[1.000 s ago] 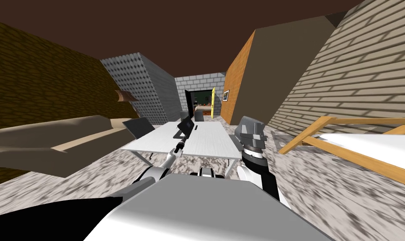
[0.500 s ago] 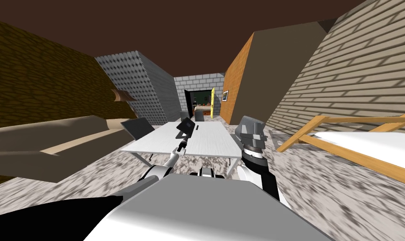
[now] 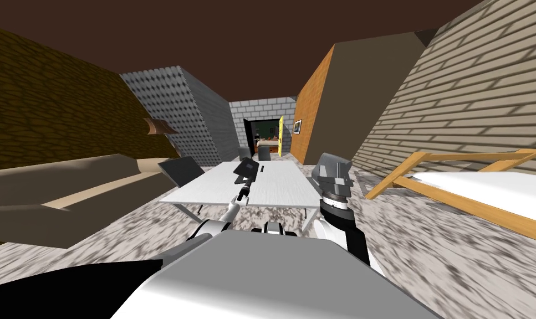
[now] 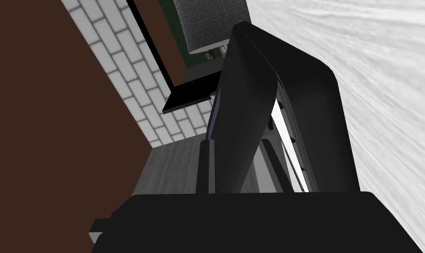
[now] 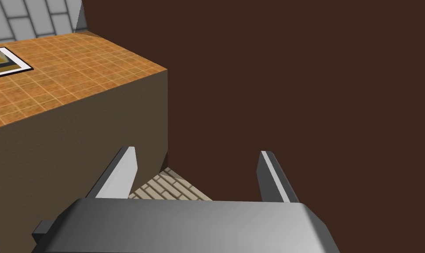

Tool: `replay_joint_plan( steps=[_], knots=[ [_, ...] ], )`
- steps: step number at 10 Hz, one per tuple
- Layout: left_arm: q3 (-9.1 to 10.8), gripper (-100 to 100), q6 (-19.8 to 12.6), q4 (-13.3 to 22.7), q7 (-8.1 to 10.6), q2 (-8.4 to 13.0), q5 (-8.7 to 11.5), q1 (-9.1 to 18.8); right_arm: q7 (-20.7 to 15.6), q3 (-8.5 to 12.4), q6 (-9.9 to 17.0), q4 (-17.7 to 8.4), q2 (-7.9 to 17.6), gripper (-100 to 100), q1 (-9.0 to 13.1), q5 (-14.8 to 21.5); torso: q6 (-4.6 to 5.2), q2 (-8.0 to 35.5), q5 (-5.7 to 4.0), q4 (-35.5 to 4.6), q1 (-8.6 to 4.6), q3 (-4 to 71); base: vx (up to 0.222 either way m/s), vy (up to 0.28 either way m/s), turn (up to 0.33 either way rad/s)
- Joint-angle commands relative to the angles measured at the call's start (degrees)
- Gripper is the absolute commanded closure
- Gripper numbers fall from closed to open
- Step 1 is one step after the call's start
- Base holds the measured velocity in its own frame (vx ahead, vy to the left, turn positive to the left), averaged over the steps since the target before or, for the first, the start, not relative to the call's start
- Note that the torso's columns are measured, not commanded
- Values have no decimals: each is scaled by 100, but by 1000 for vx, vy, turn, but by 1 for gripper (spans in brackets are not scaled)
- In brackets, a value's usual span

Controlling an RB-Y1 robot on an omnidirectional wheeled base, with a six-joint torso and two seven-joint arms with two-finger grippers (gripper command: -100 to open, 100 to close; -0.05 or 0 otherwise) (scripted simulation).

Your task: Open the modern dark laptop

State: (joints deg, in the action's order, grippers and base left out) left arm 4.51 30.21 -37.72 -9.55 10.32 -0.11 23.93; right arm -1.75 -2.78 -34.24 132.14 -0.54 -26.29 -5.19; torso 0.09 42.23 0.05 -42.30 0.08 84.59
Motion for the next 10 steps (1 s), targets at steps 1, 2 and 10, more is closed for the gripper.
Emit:
replay_joint_plan(
  steps=[1,2,10],
  knots=[
    [54,100,81,65,287,-199,188,40,0,0,0,0,0,0,0,0,-5,-1,-2,0,-3,1,-3,86,-38],
    [75,100,93,67,387,-275,257,43,0,0,0,0,0,0,0,0,-5,-1,-4,-2,-6,1,-11,86,-34],
    [110,-100,-648,-75,491,-149,316,621,0,-1,0,0,-1,0,0,0,-9,32,-13,-25,-12,-20,-46,7,9]
  ],
)
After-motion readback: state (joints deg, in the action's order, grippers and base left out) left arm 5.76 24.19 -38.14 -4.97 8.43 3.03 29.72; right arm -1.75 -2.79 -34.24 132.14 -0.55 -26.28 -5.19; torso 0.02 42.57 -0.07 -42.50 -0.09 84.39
